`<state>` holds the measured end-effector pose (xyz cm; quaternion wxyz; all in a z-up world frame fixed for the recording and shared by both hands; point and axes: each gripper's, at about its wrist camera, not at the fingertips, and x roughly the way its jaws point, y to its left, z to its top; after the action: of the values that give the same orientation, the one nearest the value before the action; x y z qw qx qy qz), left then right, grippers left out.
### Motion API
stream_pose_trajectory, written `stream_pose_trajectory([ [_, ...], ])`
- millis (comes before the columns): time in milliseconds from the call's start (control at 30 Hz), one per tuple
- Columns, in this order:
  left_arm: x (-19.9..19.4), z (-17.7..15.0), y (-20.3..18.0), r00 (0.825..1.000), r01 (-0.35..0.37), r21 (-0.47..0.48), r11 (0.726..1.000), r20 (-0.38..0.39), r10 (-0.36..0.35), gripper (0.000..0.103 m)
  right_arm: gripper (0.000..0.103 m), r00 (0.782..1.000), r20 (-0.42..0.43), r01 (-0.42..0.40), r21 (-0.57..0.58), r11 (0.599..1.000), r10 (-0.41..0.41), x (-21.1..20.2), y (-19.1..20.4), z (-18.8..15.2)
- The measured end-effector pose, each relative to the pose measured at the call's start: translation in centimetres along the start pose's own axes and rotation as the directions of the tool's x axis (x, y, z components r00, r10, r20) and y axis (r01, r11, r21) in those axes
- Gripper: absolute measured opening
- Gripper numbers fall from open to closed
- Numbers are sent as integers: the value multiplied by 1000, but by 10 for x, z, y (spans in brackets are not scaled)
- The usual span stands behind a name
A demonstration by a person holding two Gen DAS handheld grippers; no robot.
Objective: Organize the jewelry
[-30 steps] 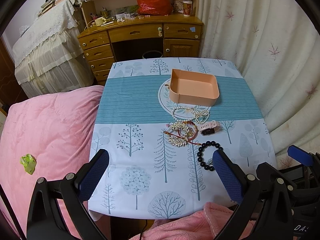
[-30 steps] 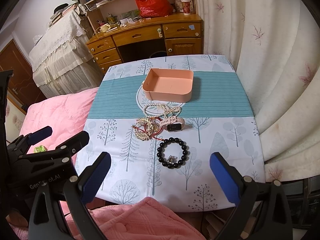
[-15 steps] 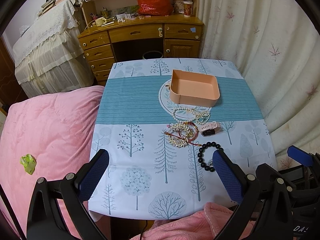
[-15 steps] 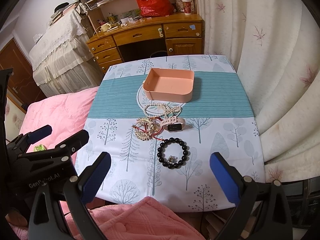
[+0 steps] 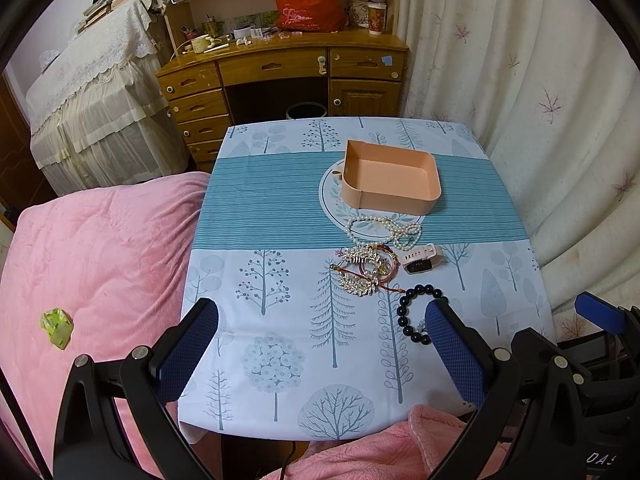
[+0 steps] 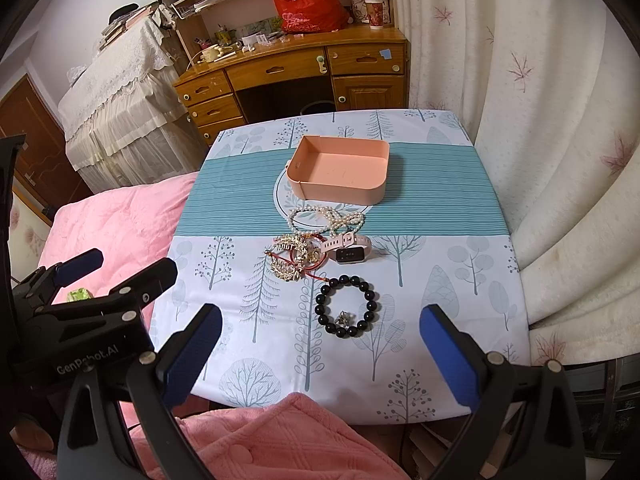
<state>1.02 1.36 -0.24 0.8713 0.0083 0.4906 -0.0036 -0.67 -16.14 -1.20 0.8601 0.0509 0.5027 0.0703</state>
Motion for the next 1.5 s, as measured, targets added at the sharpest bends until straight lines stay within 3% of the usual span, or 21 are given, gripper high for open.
stream_pose_trajectory([
  [233, 3, 0, 4, 1000, -8, 14, 1000, -14, 8, 102, 100, 1000, -8, -11, 7, 1000, 11, 1, 0, -1],
  [400, 10, -4, 17, 995, 67, -11, 998, -67, -67, 102, 100, 999, -7, -42, 39, 998, 42, 7, -6, -5],
  [467, 18, -8, 21, 992, 65, -22, 998, -105, -66, 102, 100, 999, 12, -37, 45, 998, 36, 12, -9, -10],
  [600, 54, -25, 27, 967, 89, 8, 996, -239, -84, 102, 100, 1000, 12, 15, 16, 1000, -15, 37, -15, -24],
  [733, 93, -46, 27, 946, 154, 60, 986, -297, -130, 102, 100, 995, 36, 98, -51, 994, -96, 73, -19, -46],
  [833, 117, -53, 25, 941, 190, 87, 978, -299, -157, 102, 88, 993, 64, 103, -86, 991, -98, 97, -19, -62],
  [933, 137, -56, 22, 948, 221, 116, 968, -259, -185, 102, 70, 988, 74, 144, -120, 982, -136, 120, -14, -72],
  [1000, 148, -53, 18, 954, 233, 133, 963, -225, -200, 102, 50, 986, 67, 158, -113, 981, -151, 136, -11, -77],
  [1067, 160, -48, 13, 951, 261, 134, 956, -207, -231, 102, 41, 988, 47, 151, -65, 986, -148, 148, -13, -77],
  [1233, 190, -33, -3, 944, 303, 117, 946, -174, -281, 102, 36, 996, -6, 92, 90, 992, -92, 175, -21, -81],
  [1300, 199, -29, -10, 948, 297, 120, 947, -154, -277, 102, 32, 995, 24, 96, 96, 991, -98, 177, -20, -81],
  [1433, 220, -16, -23, 961, 271, 129, 954, -86, -262, 102, 28, 995, -2, 103, 70, 992, -103, 189, -20, -75],
  [1500, 229, -12, -26, 969, 244, 139, 960, -65, -237, 102, 21, 994, -18, 108, 69, 992, -107, 193, -23, -73],
])
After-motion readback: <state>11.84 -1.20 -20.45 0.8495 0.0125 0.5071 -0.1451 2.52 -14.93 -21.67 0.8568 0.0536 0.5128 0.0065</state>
